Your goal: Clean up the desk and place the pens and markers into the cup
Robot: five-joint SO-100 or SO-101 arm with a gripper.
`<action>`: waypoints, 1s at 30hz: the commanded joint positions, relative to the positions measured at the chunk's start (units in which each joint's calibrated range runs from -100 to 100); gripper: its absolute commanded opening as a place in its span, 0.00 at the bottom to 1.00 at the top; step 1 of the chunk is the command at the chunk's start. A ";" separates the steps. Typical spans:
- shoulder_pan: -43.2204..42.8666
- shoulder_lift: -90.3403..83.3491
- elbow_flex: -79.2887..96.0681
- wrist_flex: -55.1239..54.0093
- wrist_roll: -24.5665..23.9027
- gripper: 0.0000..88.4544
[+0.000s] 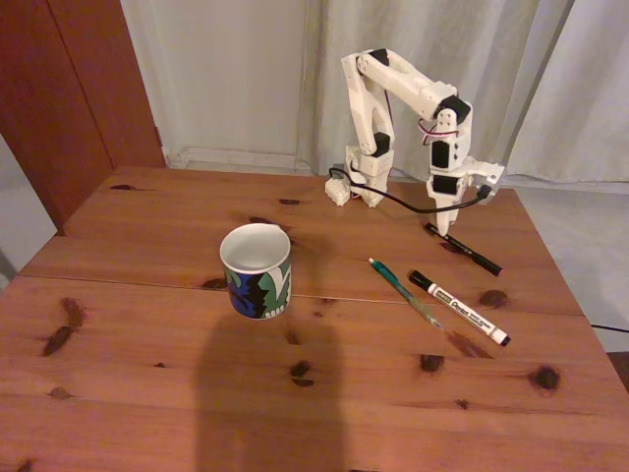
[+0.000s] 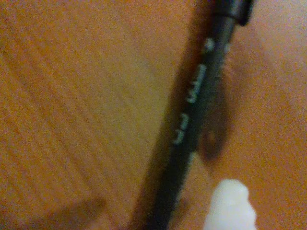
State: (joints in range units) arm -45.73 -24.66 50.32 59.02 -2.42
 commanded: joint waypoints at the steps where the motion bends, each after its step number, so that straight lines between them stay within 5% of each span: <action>1: -2.24 -0.04 -1.54 -1.17 0.01 0.20; 30: -2.72 12.37 0.18 -11.15 -0.04 0.20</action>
State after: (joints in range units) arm -48.00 -12.03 49.98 50.15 -2.42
